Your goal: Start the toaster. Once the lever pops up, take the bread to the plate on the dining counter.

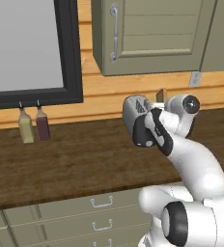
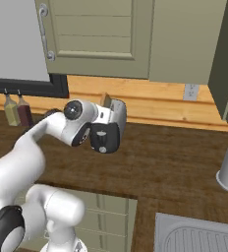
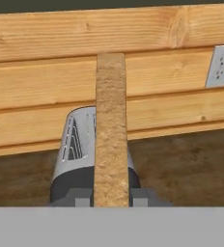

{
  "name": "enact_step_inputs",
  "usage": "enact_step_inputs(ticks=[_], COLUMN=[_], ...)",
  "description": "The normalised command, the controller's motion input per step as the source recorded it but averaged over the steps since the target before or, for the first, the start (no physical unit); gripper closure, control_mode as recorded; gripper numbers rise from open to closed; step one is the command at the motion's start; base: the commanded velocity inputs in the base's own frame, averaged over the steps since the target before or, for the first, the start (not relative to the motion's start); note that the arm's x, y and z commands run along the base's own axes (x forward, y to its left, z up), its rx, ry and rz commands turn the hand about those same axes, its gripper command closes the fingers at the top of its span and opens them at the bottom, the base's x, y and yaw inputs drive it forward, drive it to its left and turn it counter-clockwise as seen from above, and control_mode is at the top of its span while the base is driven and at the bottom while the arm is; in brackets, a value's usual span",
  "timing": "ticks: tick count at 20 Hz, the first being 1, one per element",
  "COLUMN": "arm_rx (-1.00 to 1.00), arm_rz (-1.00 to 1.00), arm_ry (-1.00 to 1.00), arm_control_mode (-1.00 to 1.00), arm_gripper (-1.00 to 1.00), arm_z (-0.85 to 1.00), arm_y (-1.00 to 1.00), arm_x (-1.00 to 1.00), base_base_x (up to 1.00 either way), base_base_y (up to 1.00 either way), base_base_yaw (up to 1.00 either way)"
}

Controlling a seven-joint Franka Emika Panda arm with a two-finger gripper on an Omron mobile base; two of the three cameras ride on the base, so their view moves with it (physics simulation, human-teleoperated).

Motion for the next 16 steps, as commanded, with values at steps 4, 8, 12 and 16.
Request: enact_step_inputs(ticks=[4,8,12,16], arm_rx=[0.0,0.0,0.0,0.0], arm_rz=[0.0,0.0,0.0,0.02], arm_ry=[0.18,0.0,0.0,0.0], arm_control_mode=[-1.0,-1.0,-1.0,-1.0], arm_gripper=[1.0,1.0,1.0,1.0], arm_z=[0.75,0.04,0.0,0.0], arm_y=[-0.02,0.0,0.0,0.13], arm_x=[-0.72,-0.9,-0.64,-0.48], base_base_x=[0.0,0.0,0.0,0.0], base_base_y=[0.0,0.0,0.0,0.0], base_base_yaw=[0.0,0.0,0.0,0.0])
